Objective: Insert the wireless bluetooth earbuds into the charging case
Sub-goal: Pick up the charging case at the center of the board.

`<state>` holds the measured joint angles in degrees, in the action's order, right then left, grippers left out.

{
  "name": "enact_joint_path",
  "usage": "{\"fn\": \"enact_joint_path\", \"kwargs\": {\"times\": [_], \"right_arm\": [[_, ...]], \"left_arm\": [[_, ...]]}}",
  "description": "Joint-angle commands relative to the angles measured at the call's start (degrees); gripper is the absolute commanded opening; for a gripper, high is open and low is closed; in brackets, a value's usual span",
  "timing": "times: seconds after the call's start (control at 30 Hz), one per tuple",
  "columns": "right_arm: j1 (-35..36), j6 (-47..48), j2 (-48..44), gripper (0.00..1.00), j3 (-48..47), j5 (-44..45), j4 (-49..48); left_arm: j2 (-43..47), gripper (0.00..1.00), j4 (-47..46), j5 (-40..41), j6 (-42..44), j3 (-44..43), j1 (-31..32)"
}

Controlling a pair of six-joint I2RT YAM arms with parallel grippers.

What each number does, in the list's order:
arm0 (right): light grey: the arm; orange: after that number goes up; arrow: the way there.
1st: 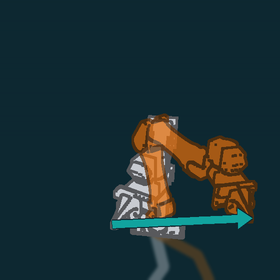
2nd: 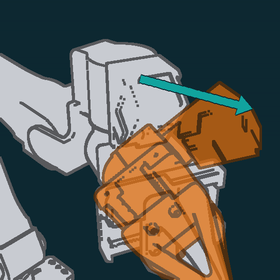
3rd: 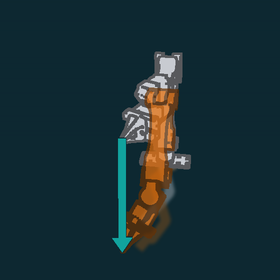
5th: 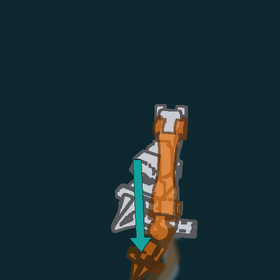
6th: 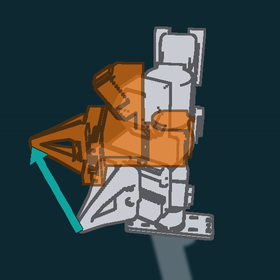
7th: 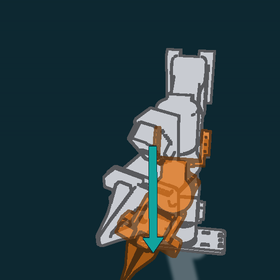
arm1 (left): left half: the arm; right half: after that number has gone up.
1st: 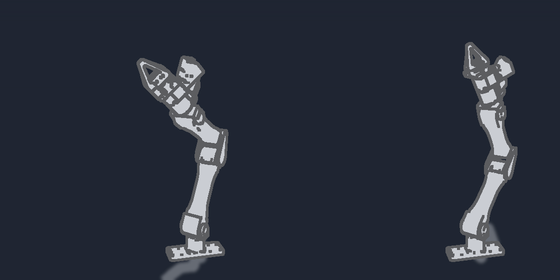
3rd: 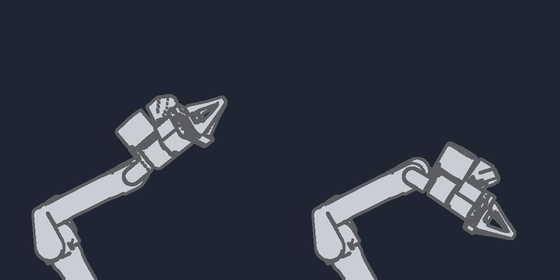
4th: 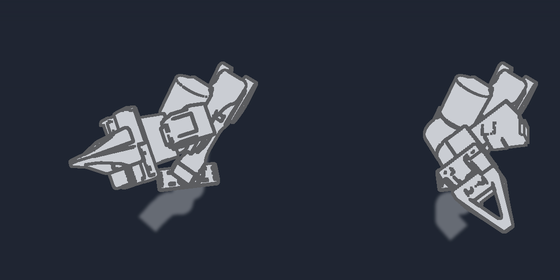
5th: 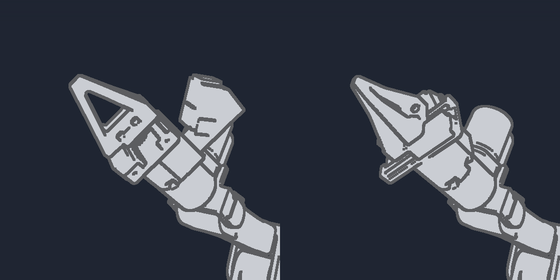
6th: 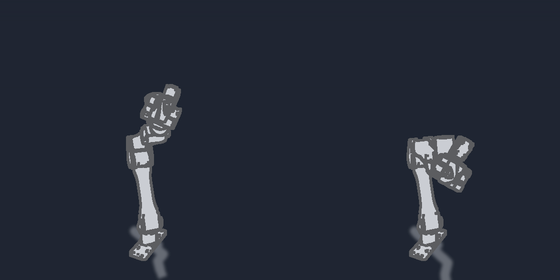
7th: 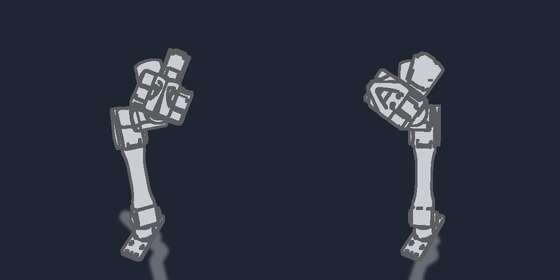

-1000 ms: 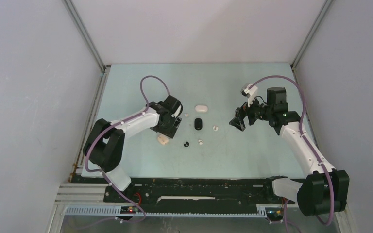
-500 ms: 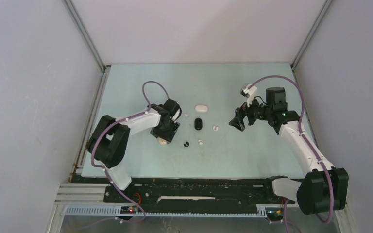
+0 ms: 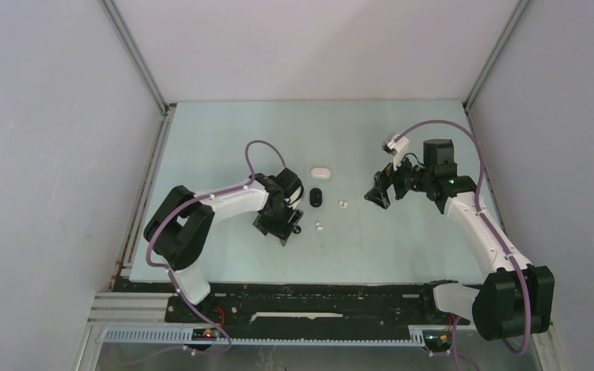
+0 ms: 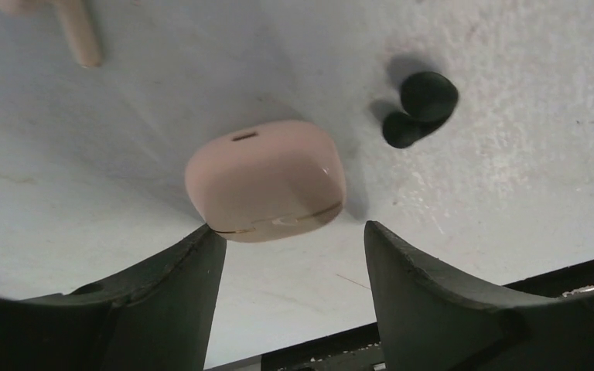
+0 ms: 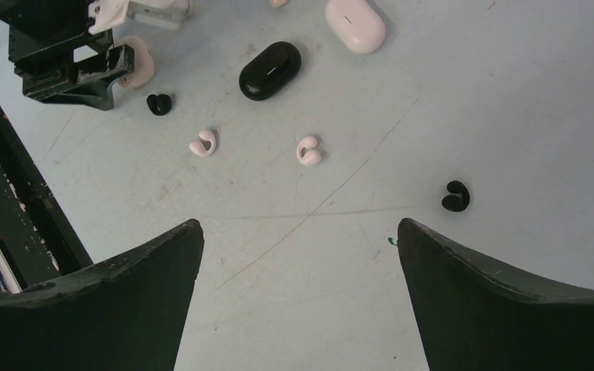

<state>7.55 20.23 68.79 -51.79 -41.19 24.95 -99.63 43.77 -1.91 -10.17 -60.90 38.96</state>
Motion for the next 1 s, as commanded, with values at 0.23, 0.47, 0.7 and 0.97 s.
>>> {"fn": "enact_joint_path", "kwargs": {"times": [0.23, 0.47, 0.7, 0.97], "right_arm": [[-0.1, 0.9, 0.7, 0.98, -2.0, -0.3, -0.2], [0.2, 1.1, 0.9, 0.99, -2.0, -0.2, -0.1], [-0.5, 0.9, 0.2, 0.99, -2.0, -0.7, 0.0], [-0.9, 0.8, 0.3, 0.99, -2.0, -1.3, 0.0]], "left_arm": [[5.1, 0.69, 4.4, 4.3, -1.1, -3.3, 1.5], [8.8, 0.72, -1.7, 8.8, -2.4, -5.2, 1.3], [3.8, 0.7, -2.6, 22.1, -11.5, -8.1, -0.3], [0.5, 0.68, -0.7, 28.9, -8.2, -9.0, -0.3]]}}
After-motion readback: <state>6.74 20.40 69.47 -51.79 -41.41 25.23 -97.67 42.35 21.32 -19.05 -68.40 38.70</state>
